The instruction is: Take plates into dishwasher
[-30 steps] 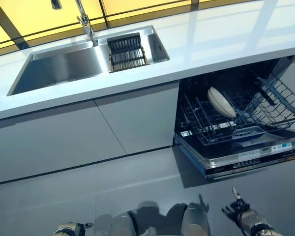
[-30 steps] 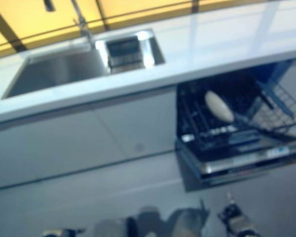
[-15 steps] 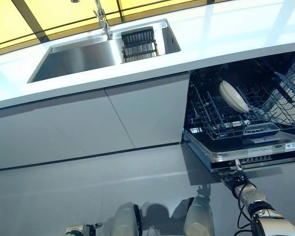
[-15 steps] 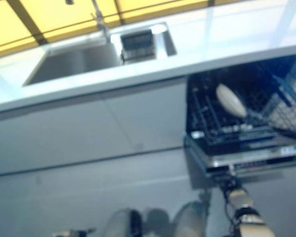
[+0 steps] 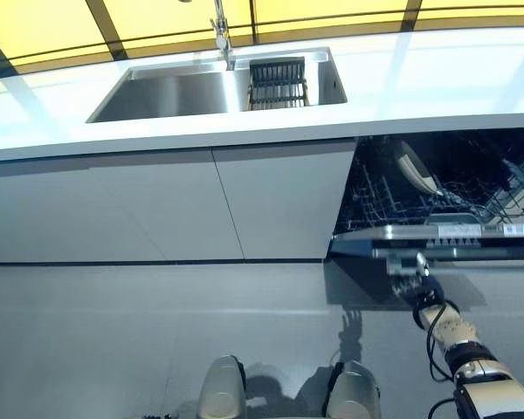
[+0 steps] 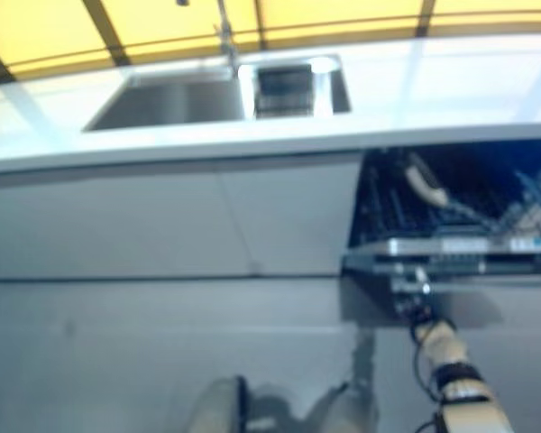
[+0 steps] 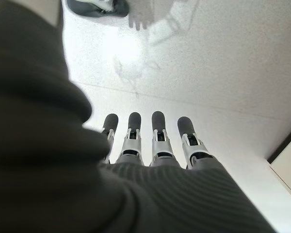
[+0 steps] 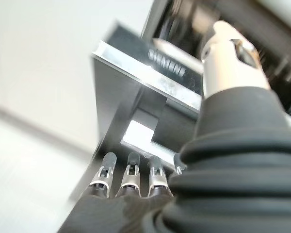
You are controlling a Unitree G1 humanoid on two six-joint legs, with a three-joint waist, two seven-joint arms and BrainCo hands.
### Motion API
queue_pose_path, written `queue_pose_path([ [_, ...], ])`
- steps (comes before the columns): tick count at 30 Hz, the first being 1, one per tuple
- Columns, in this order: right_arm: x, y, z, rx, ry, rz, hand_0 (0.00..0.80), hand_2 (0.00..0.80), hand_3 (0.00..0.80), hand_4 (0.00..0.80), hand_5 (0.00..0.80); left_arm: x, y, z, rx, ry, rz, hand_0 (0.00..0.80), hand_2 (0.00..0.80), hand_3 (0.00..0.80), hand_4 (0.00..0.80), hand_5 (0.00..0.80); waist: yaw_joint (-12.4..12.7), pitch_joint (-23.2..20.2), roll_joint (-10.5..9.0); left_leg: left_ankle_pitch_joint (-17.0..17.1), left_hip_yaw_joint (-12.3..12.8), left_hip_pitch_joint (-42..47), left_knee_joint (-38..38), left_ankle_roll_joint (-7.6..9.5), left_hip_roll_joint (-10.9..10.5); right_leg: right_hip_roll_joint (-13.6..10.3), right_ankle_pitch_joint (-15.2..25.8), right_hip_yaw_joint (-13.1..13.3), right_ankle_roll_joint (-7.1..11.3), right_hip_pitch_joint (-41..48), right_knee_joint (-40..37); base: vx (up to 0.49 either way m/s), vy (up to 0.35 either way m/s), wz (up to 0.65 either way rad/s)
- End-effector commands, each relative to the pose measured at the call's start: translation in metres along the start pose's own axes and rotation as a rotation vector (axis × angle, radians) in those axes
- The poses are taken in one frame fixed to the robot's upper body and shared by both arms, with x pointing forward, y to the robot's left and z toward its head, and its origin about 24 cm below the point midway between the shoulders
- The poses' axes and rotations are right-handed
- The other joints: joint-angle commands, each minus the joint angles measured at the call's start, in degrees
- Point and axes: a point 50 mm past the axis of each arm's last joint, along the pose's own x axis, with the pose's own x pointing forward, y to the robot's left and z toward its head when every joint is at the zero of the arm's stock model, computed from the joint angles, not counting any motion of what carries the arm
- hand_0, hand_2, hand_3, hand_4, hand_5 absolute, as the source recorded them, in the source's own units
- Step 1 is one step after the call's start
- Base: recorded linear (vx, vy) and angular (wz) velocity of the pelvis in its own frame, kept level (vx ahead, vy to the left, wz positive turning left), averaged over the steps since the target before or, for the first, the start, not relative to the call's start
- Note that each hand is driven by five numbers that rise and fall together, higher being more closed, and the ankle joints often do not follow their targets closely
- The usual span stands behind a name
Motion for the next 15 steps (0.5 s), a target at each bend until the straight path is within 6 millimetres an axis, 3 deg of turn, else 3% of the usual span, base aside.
queue_pose_path([
  [1, 0.028, 0.198, 0.064, 0.121, -0.244, 0.706, 0.000, 0.000, 0.000, 0.000, 0.000, -0.002, 0.029, 0.020, 0.135, -0.085, 0.086, 0.000, 0.000, 0.000, 0.000, 0.000, 3.90, -4.31, -3.13, -3.33, 3.43, 2.62, 3.17, 3.22, -1.58, -0.27, -2.62, 0.75, 0.30, 8.85, -4.03, 0.072, -0.003, 0.24],
  [5, 0.029, 0.184, 0.062, 0.097, -0.229, 0.631, 0.000, 0.000, 0.000, 0.000, 0.000, 0.000, 0.034, 0.013, 0.155, -0.065, 0.084, 0.000, 0.000, 0.000, 0.000, 0.000, 3.93, -4.98, -3.64, -3.34, 3.70, 4.67, 1.70, 3.15, -1.50, 0.32, -2.33, 0.38, 0.72, 11.09, -5.99, 0.085, -0.005, 0.34],
  [9, 0.035, 0.157, 0.049, -0.044, -0.176, 0.465, 0.000, 0.000, 0.000, 0.000, 0.000, 0.001, 0.035, 0.007, 0.175, -0.049, 0.064, 0.000, 0.000, 0.000, 0.000, 0.000, 3.65, -5.96, -4.00, -1.71, 4.34, 7.40, -2.67, 2.68, -1.63, 1.10, -0.97, 0.17, 1.48, 13.43, -10.23, 0.071, 0.007, 0.11],
  [15, 0.033, 0.053, 0.002, -0.626, 0.094, 0.039, 0.000, 0.000, 0.000, 0.000, 0.000, -0.001, 0.027, 0.017, 0.164, -0.074, 0.024, 0.000, 0.000, 0.000, 0.000, 0.000, 2.22, -8.58, -4.88, 9.47, 5.20, 12.09, -20.40, 0.86, -1.50, 3.80, 7.04, 0.28, 3.58, 16.67, -26.54, -0.027, 0.018, -0.10],
])
